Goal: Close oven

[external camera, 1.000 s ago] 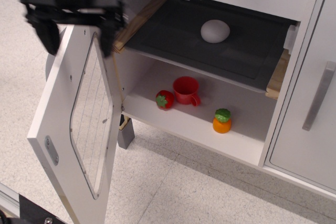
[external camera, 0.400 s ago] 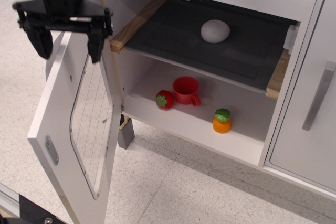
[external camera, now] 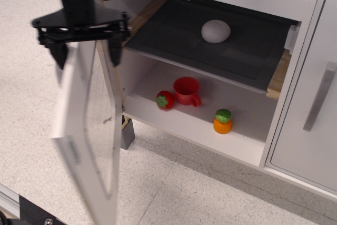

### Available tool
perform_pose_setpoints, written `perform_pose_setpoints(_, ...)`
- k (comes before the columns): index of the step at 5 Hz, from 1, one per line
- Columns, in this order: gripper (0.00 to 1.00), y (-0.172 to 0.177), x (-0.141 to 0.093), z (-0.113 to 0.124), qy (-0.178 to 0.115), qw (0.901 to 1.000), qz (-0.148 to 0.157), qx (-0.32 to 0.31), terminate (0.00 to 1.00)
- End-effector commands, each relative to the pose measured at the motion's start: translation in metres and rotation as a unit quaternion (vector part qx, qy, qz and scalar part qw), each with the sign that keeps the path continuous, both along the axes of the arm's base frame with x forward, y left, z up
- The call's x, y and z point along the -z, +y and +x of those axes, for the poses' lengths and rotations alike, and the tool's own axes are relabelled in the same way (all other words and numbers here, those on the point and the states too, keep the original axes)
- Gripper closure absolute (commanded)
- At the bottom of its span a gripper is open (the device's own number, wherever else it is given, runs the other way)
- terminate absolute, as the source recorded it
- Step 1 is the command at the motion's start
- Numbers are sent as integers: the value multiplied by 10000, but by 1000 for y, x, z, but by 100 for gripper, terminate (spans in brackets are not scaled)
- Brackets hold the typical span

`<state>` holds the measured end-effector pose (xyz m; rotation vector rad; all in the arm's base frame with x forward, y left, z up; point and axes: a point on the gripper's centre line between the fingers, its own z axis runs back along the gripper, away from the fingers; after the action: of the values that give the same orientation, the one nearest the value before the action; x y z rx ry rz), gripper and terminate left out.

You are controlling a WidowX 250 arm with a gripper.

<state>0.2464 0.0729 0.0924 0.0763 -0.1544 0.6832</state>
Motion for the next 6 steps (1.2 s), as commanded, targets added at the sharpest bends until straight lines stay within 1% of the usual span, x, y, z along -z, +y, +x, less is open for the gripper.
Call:
perform_pose_setpoints(1,0,-52,-12,30,-423,9969,-315,-580,0)
perform_pose_setpoints(2,0,-80,-11,51,-470,9924,-540,-999,0)
perform_pose_setpoints(3,0,-93,-11,71,-524,9852,-752,-1451,0)
perform_pose_setpoints(4,0,-96,-15,83,-598,9798,-876,-1697,0)
perform_pose_setpoints(5,0,-95,-24,79,-740,9749,-969,-1861,0)
perform_pose_setpoints(6,0,-92,-51,60,-1080,9759,-1058,-1575,0)
